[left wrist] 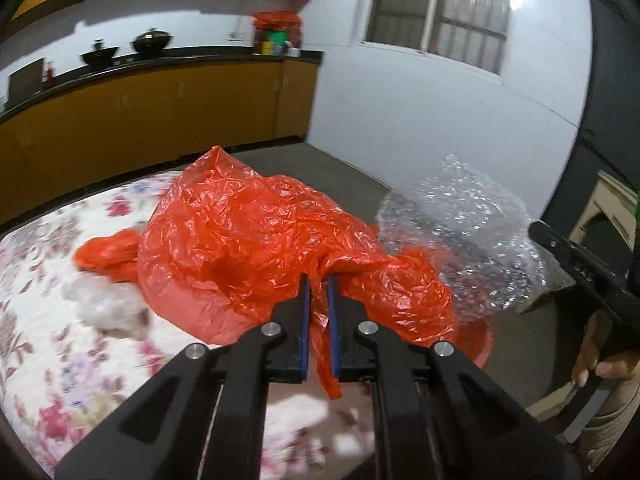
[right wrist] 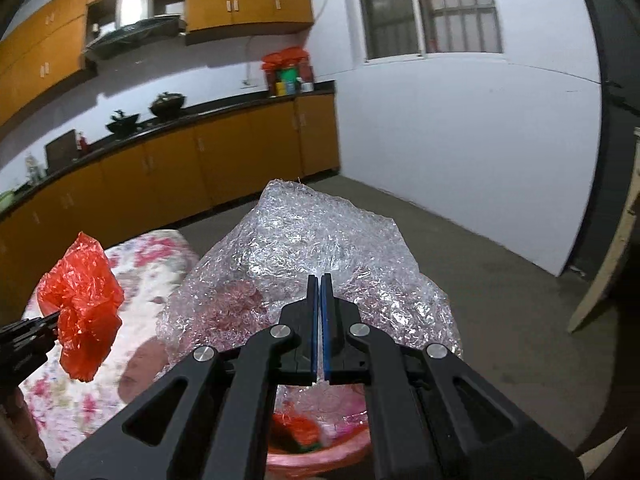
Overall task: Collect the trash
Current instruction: 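Grasp the red bag with the left tool while the right tool carries bubble wrap to the basket, then open both tools over the basket to drop the red bag and bubble wrap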
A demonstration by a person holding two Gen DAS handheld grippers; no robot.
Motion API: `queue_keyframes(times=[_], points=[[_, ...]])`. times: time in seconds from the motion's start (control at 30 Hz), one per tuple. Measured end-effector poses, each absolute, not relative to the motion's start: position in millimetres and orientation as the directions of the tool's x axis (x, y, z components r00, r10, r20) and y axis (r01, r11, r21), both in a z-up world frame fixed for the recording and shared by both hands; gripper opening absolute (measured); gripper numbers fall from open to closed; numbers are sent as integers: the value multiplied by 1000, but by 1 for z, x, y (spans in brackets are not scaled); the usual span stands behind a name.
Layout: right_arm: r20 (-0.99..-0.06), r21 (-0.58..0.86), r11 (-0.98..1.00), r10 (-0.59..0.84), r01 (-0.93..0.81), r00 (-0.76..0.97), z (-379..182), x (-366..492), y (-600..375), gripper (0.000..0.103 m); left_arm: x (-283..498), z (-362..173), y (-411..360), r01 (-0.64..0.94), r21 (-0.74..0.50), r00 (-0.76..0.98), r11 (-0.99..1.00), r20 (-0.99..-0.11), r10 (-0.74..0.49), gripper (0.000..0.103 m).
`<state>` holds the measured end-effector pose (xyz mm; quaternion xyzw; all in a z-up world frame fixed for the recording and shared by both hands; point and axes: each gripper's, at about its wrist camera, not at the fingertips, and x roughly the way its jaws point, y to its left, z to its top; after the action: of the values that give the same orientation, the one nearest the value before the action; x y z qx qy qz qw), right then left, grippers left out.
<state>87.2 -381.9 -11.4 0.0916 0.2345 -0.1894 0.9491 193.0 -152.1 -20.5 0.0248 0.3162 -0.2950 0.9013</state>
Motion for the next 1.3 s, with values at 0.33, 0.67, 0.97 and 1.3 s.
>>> queue_keyframes(times=[0.33,0.67,0.97,1.3], points=[[-509,72,892,-352,446,785,-24,91,-410,2,197,-43,-230,632,-148,541,761,-619,-570,9],[-539,90,911,-295,403,789,-29,106,-417,2,207,-80,-254,649,-168,474,742,-674,-567,12],[-576,178,943,-131,280,807,-43,124,-404,3,210,-100,-252,638,-163,465,752,-697,-546,34],[-547,212,937,-121,277,828,-35,113,-405,50,214,-90,-215,584,-147,531,798,-674,-513,50]])
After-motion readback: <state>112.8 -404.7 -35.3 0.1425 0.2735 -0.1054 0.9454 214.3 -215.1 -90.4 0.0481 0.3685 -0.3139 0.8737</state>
